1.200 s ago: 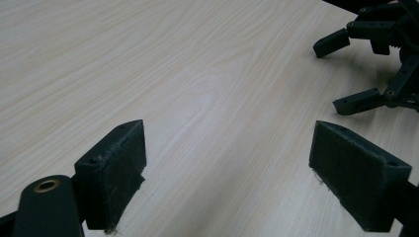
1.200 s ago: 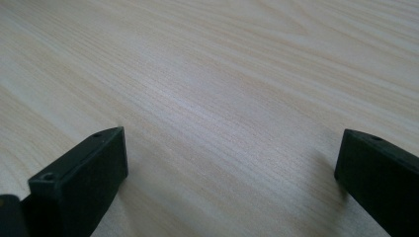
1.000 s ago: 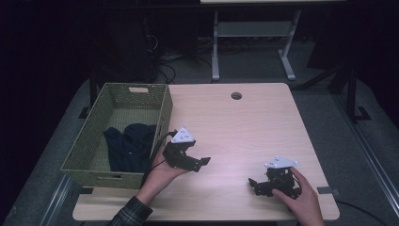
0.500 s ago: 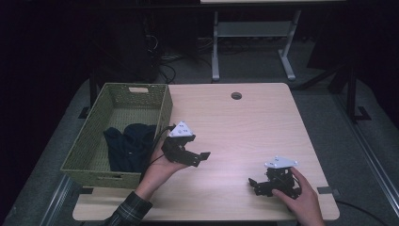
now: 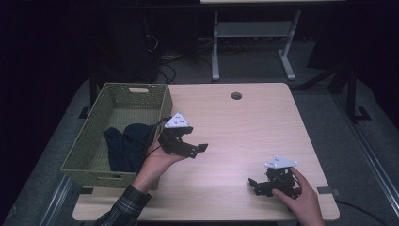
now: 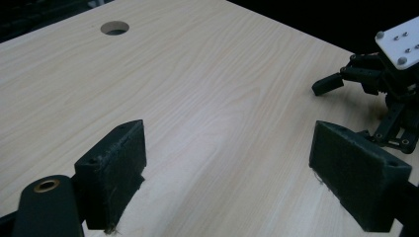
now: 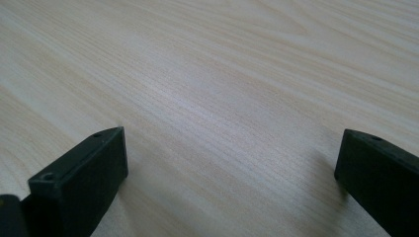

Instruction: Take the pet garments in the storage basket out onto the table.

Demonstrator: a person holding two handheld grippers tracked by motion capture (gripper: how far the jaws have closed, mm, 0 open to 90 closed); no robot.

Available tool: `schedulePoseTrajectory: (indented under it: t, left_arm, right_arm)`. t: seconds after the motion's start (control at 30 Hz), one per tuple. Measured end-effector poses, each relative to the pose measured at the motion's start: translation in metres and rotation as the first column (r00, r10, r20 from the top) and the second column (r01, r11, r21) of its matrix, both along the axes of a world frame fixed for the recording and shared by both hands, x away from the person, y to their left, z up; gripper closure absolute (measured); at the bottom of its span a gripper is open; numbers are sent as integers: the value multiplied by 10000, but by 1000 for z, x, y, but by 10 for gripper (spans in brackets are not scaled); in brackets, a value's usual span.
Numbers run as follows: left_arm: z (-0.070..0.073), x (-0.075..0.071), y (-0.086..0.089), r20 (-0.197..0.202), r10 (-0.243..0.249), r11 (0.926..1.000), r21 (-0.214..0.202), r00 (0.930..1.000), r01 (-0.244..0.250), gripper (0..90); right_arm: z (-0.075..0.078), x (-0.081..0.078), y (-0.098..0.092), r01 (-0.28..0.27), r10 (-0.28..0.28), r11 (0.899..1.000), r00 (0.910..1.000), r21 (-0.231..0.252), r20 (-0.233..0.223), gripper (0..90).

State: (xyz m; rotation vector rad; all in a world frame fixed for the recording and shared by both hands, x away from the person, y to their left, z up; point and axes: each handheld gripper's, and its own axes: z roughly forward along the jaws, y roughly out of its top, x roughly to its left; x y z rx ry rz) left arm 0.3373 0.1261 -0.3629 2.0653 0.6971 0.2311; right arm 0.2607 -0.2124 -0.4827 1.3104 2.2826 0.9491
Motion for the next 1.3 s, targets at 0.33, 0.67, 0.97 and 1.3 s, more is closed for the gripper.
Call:
schedulePoseTrajectory:
  t: [0.33,0.67,0.97,1.3]
  left_arm:
    - [7,4,14,-19,125,9999,10,9999,-125,139]
    - [14,4,30,113,330,9995,-30,9994,-329,138]
    - [15,5,47,95,465,9989,62,9989,-465,138]
    - [15,7,58,57,512,9985,189,9987,-513,139]
  right_arm:
    - [0,0,0,-3,3,10000,10000,-2,2,0]
    - [0,0,0,-7,7,10000,10000,-5,4,0]
    - [0,0,0,-8,8,10000,10000,-4,1,0]
    - [0,0,0,-8,8,10000,10000,-5,1,0]
